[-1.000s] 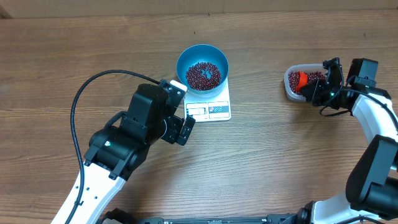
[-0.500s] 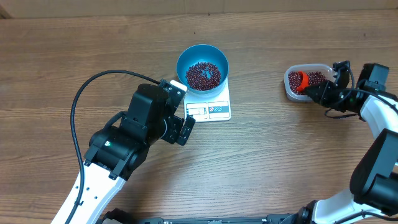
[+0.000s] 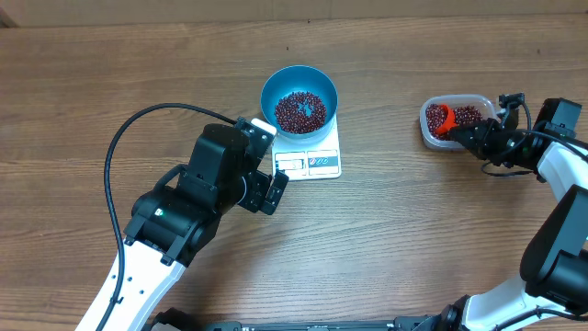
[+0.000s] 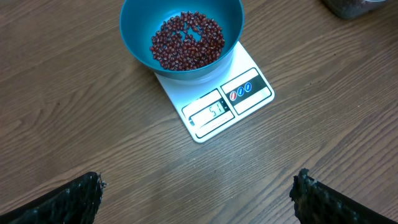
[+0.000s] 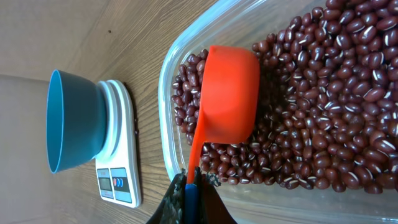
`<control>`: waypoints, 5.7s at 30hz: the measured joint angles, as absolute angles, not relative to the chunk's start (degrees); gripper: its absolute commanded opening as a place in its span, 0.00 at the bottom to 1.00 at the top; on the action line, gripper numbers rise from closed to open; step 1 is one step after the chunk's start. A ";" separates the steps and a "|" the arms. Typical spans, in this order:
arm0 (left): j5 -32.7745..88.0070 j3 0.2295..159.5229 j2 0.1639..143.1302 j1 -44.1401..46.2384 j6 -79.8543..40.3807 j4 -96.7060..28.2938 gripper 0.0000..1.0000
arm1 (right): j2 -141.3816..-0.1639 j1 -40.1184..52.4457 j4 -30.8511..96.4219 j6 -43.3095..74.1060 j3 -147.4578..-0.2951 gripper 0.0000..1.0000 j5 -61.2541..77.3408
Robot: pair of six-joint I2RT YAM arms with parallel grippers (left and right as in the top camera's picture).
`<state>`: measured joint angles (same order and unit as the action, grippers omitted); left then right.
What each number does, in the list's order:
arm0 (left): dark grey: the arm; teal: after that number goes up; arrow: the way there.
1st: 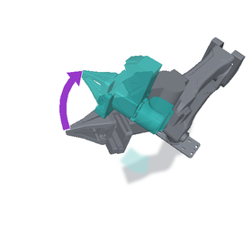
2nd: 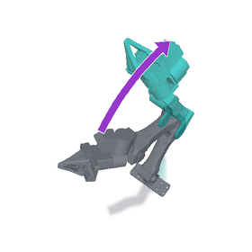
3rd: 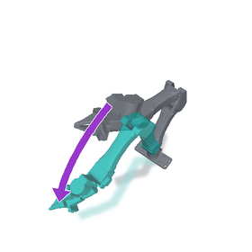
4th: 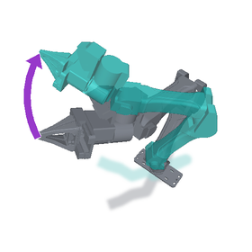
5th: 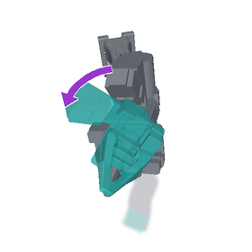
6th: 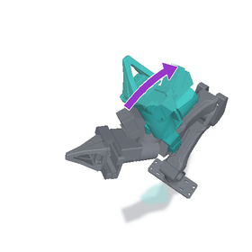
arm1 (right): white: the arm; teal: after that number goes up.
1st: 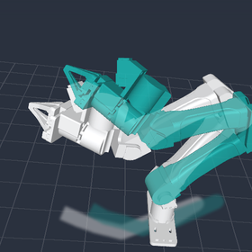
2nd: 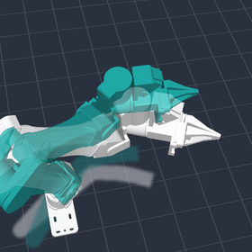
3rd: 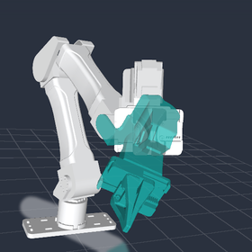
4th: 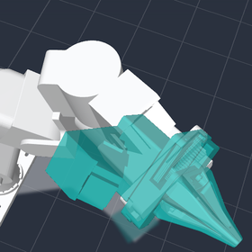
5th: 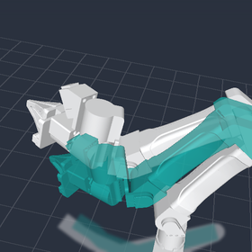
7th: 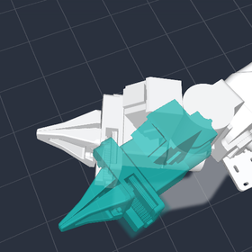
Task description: Scoop item into bowl and weigh 150g on scale
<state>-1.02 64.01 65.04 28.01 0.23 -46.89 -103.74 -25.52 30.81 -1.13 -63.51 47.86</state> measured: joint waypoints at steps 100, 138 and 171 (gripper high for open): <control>-1.02 64.01 65.04 28.01 0.23 -46.89 1.00 | -107.44 -1.04 -6.70 38.63 -63.13 0.04 75.11; -1.02 64.01 65.04 28.01 0.23 -46.92 1.00 | -107.44 6.79 -10.83 -14.96 -63.13 0.04 58.92; -1.02 64.01 65.04 28.01 0.23 -46.92 1.00 | -107.44 6.79 -12.43 -48.42 -63.13 0.04 53.76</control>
<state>-1.02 64.01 65.04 28.01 0.23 -46.92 -107.44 6.79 -12.43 -48.42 -63.13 53.76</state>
